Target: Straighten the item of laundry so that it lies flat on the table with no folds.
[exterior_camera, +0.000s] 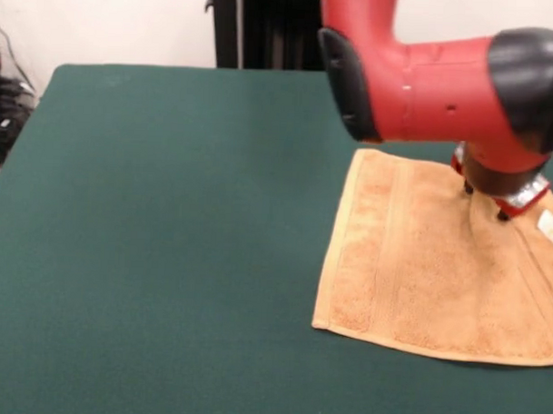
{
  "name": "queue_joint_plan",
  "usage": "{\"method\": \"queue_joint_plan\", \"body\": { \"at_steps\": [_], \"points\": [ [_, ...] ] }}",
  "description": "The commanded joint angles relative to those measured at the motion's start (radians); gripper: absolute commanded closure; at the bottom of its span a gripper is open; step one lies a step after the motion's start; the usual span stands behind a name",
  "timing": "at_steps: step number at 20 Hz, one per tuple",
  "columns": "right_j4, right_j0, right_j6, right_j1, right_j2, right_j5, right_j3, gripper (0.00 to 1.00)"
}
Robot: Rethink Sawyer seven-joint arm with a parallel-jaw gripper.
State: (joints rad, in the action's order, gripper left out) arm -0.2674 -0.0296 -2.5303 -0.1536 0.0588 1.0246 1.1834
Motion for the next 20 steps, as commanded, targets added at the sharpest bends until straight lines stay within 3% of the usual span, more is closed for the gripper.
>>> {"method": "queue_joint_plan", "body": {
  "at_steps": [1, 10, 15, 17, 20],
  "points": [
    [-0.113, 0.038, -0.075, 0.058, 0.174, -0.189, 0.347, 0.0],
    [-0.271, 0.083, -0.096, 0.034, 0.256, -0.27, 0.501, 0.0],
    [-0.5, 0.175, -0.118, 0.024, 0.396, -0.337, 0.669, 0.0],
    [-0.554, 0.203, -0.094, 0.012, 0.437, -0.362, 0.725, 0.0],
    [-0.545, 0.218, -0.045, -0.03, 0.459, -0.41, 0.788, 0.0]
  ]
}}
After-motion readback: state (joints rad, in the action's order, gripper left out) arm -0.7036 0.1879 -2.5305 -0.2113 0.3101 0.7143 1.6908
